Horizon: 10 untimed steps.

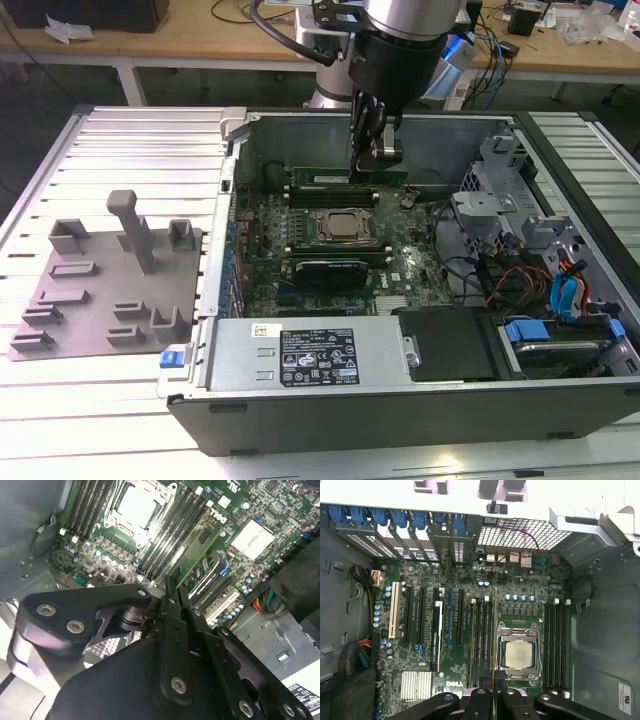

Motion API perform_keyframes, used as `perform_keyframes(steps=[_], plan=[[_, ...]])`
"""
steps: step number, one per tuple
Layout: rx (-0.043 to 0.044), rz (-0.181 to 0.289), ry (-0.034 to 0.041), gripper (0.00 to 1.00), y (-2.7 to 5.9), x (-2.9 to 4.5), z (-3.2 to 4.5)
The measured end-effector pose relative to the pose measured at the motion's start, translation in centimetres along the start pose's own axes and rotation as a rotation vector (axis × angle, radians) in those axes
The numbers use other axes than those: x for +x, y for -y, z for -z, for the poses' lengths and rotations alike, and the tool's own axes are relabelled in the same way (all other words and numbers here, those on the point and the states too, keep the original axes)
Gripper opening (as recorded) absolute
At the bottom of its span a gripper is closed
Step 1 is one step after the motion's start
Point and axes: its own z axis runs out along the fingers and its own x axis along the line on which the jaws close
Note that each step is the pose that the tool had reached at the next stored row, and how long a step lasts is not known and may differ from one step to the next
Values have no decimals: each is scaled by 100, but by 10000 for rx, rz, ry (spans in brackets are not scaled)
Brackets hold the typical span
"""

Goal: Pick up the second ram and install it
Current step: 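Pick up the second ram and move it above second insertion slot, then insert the second ram into the second slot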

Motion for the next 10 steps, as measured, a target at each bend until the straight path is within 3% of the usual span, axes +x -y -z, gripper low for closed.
perform_keyframes(steps=[10], plan=[[-2,1,1,11,28,3,-17]])
